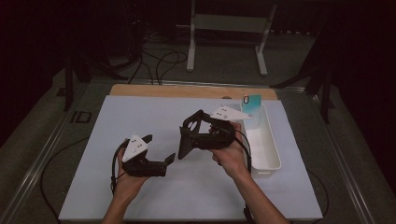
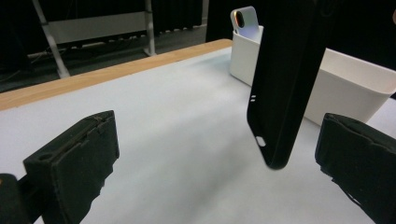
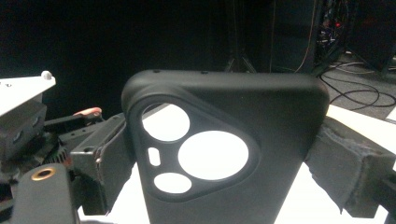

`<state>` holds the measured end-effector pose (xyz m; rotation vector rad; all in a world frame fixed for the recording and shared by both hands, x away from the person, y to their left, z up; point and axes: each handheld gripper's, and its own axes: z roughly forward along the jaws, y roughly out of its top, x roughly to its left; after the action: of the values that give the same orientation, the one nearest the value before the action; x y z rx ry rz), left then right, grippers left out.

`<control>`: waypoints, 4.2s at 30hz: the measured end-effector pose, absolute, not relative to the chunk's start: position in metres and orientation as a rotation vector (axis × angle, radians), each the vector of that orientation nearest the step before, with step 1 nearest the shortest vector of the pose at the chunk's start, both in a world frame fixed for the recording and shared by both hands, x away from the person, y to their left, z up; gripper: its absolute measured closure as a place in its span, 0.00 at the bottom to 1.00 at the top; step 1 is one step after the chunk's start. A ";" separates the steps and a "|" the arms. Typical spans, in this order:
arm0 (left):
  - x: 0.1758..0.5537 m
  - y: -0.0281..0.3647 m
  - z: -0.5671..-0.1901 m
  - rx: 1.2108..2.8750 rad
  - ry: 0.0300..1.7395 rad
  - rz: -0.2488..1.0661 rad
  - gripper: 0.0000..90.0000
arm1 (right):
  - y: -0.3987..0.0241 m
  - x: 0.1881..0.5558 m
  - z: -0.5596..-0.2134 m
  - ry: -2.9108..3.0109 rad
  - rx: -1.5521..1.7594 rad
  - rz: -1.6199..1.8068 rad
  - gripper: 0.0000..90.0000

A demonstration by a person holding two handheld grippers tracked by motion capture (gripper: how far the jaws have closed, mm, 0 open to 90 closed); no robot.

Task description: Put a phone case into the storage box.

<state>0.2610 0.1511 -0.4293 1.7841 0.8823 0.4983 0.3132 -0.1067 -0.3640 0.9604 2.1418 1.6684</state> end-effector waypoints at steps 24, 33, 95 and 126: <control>0.236 0.220 -0.477 1.687 1.017 0.667 0.00 | -0.121 0.317 -0.363 2.115 0.985 1.638 0.15; 0.231 0.220 -0.487 1.726 1.004 0.773 0.00 | -0.122 0.321 -0.363 2.096 0.977 1.585 0.15; 0.229 0.224 -0.485 1.667 1.049 0.829 0.00 | -0.234 0.398 -0.337 1.788 1.272 1.263 0.16; 0.229 0.225 -0.485 1.657 1.051 0.835 0.00 | -0.261 0.424 -0.343 1.722 1.365 1.126 0.16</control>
<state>0.2289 0.2253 -0.4847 1.6566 1.0514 0.8353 0.4240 -0.2614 -0.3426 1.3649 1.7217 1.1264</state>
